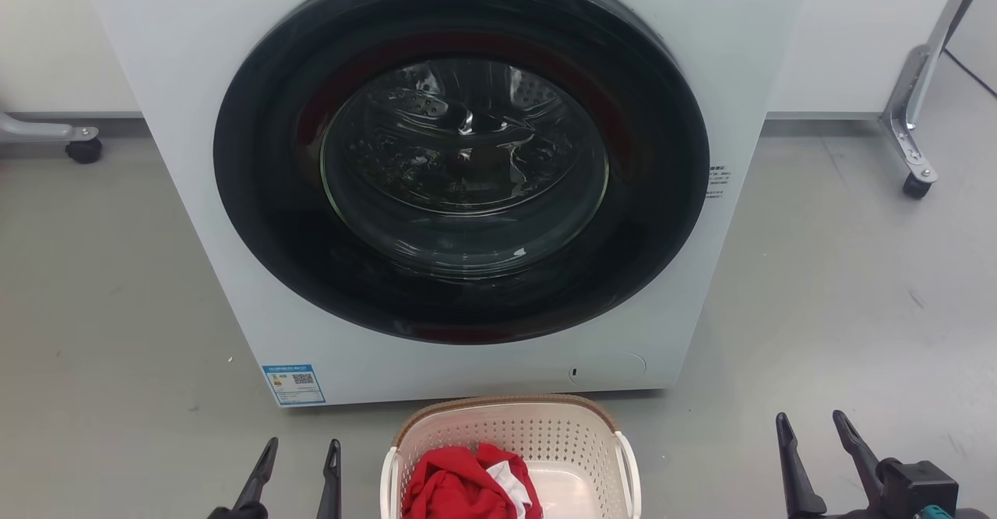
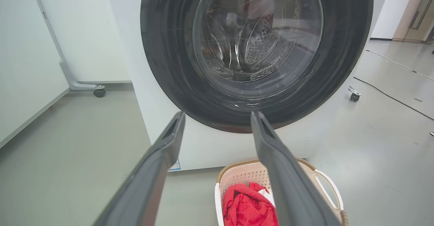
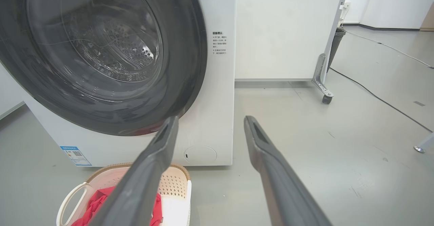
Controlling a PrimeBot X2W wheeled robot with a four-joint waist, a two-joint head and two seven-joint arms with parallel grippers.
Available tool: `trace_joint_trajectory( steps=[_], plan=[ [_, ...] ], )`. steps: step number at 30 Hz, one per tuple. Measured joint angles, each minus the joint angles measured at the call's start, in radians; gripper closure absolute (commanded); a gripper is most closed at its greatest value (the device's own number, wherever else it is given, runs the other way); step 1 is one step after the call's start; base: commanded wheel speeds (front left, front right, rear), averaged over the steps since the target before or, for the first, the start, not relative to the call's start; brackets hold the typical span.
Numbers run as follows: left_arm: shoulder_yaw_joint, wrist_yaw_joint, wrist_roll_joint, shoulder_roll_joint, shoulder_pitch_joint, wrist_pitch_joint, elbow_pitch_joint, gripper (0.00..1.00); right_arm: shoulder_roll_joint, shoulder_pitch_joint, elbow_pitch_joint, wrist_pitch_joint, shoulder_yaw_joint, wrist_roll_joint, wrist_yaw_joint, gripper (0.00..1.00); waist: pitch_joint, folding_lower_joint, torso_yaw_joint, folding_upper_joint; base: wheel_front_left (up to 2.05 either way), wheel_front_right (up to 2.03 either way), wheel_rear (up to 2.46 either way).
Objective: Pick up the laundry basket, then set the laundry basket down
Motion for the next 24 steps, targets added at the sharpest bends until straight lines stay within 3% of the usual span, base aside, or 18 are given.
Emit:
trace_joint_trajectory(
  steps=[24],
  plan=[
    [0.049,0.0,0.043,-0.035,0.007,0.029,0.016,0.0,0.011,0.018,0.006,0.0,-0.019,-0.013,-0.001,0.0,0.013,0.0,-0.001,0.0,0.0,0.0,0.0]
  ],
)
